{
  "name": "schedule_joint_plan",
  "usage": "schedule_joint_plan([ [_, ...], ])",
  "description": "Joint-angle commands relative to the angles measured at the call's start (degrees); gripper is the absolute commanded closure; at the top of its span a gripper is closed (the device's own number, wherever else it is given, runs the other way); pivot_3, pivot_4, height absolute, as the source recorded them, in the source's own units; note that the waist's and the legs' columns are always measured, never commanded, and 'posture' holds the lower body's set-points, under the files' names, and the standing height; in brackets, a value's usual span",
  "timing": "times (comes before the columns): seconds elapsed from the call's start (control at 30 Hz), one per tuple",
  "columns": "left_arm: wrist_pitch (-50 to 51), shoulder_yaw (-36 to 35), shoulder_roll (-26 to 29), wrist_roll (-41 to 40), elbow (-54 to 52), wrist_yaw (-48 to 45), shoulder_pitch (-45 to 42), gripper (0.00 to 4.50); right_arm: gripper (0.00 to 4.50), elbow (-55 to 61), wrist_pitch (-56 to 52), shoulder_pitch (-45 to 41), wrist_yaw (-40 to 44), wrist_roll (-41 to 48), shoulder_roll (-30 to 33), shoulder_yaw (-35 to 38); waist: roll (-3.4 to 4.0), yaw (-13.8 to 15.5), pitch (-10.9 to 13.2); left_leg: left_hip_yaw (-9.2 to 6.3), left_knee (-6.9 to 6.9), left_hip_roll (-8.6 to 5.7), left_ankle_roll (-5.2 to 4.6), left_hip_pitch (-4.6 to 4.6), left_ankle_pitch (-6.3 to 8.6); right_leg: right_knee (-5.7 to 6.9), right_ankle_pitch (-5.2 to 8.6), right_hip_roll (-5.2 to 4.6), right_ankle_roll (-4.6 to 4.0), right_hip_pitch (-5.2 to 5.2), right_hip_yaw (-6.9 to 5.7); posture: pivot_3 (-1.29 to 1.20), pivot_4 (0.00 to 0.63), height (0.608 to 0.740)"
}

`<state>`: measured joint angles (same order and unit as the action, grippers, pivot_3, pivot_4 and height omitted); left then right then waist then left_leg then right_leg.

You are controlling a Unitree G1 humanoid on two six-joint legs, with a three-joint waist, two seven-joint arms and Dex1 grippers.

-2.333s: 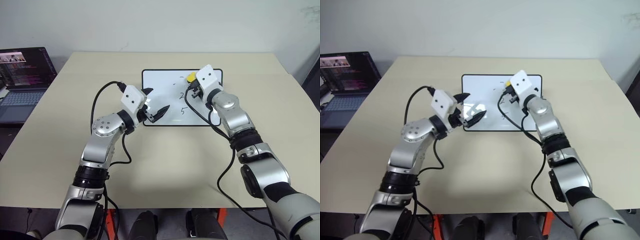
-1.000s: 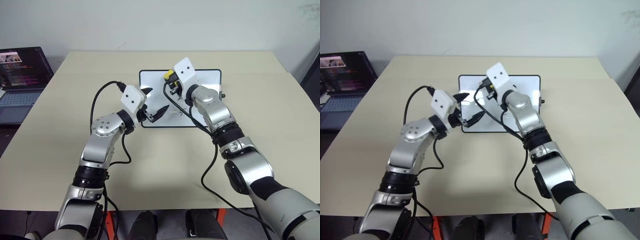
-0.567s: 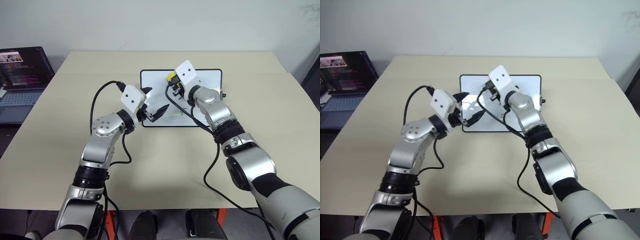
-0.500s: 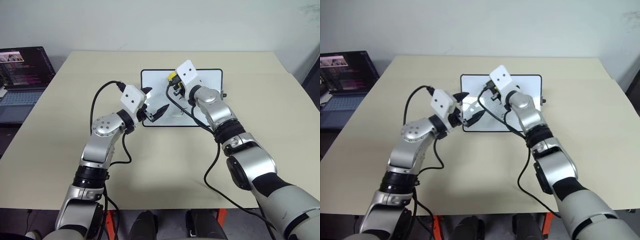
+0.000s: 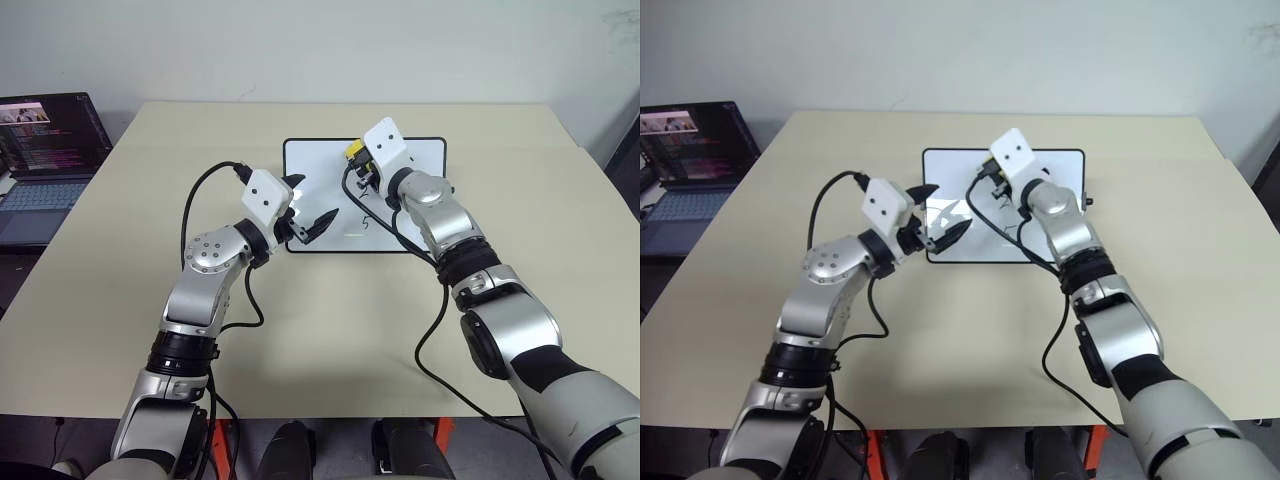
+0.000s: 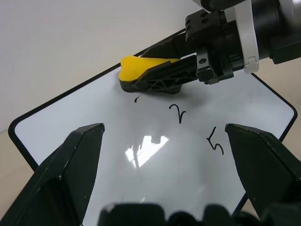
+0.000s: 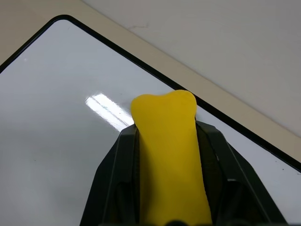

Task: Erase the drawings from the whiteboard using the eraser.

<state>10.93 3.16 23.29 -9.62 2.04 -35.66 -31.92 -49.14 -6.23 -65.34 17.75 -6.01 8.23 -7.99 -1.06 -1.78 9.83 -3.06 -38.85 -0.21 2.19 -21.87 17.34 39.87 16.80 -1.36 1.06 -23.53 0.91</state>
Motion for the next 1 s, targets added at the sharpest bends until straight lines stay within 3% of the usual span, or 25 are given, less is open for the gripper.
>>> schedule_joint_plan([
  [0.03,-1.0,-0.3,0.0,0.4,-1.8,0.1,-1.6,0.0,3.2,2.2,-2.1,1.8,0.3,-0.4,1.4,0.6,0.0,0.0,0.0,0.0,0.0,0.0,0.0,0.0,0.0,0.0,0.0,0.0,0.0,0.0,0.0,0.0,0.15,0.74],
  [0.47,-1.1,-0.7,0.3,0.3,-1.6,0.1,-1.6,0.0,3.2,11.5,-8.7,8.7,1.7,-0.4,3.8,0.8,-0.01,0.1,0.0,-0.02,-0.03,-0.01,0.0,0.04,0.0,0.02,0.0,0.0,0.0,0.06,-0.01,0.0,0.15,0.74],
  [1.0,-1.3,-0.6,0.2,0.2,-0.8,-0.1,-2.2,0.0,3.2,10.8,-9.4,8.6,1.1,0.0,5.6,1.4,-0.03,0.2,0.0,-0.07,-0.07,-0.04,-0.01,0.13,0.0,0.02,0.0,-0.01,0.01,0.19,-0.05,0.0,0.15,0.74],
])
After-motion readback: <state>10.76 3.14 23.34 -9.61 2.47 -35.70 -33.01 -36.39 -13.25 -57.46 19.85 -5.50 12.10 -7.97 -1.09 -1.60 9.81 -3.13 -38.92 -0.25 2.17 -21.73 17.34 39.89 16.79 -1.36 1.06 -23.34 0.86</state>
